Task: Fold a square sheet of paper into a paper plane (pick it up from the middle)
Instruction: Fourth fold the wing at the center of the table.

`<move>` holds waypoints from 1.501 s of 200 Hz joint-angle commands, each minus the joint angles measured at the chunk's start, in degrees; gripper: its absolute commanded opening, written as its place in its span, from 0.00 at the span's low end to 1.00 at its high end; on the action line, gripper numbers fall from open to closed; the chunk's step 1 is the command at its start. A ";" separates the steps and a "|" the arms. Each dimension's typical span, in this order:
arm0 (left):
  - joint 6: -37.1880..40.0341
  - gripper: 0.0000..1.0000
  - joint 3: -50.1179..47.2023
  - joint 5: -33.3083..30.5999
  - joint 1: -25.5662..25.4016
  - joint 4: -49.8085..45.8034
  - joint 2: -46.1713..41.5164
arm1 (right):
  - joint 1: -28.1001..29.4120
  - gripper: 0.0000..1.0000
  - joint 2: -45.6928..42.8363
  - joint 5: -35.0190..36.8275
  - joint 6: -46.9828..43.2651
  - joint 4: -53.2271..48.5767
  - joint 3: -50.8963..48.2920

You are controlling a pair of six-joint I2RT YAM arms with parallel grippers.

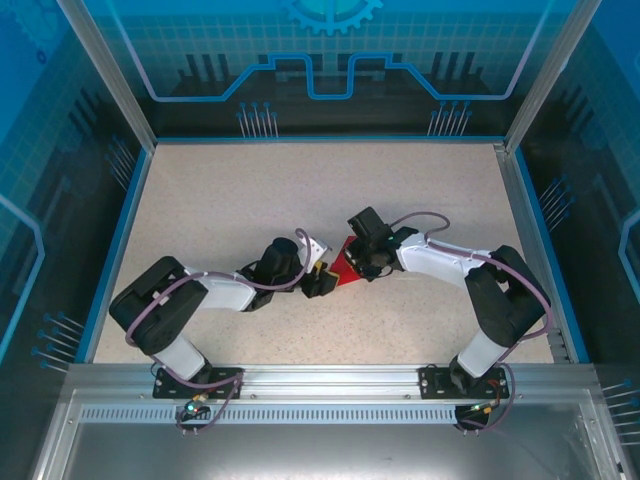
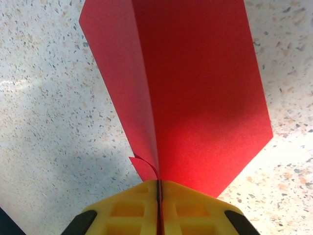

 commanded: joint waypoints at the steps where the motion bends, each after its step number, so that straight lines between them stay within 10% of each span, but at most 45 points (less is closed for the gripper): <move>1: 2.02 0.55 0.31 3.29 -0.60 4.62 2.00 | -0.06 0.09 -0.11 -0.94 1.40 -2.00 0.77; 125: 1.38 0.21 2.02 3.84 -0.77 5.86 7.14 | -2.00 0.21 -0.01 -4.99 -0.53 -1.76 0.59; 176: -4.46 0.16 2.50 5.53 -0.76 4.10 6.71 | -6.30 0.59 -0.95 -11.69 -21.19 0.79 1.78; 300: -25.32 0.07 6.67 11.42 -0.43 -0.20 9.37 | -13.06 0.65 -13.64 -21.60 -46.53 13.08 -15.46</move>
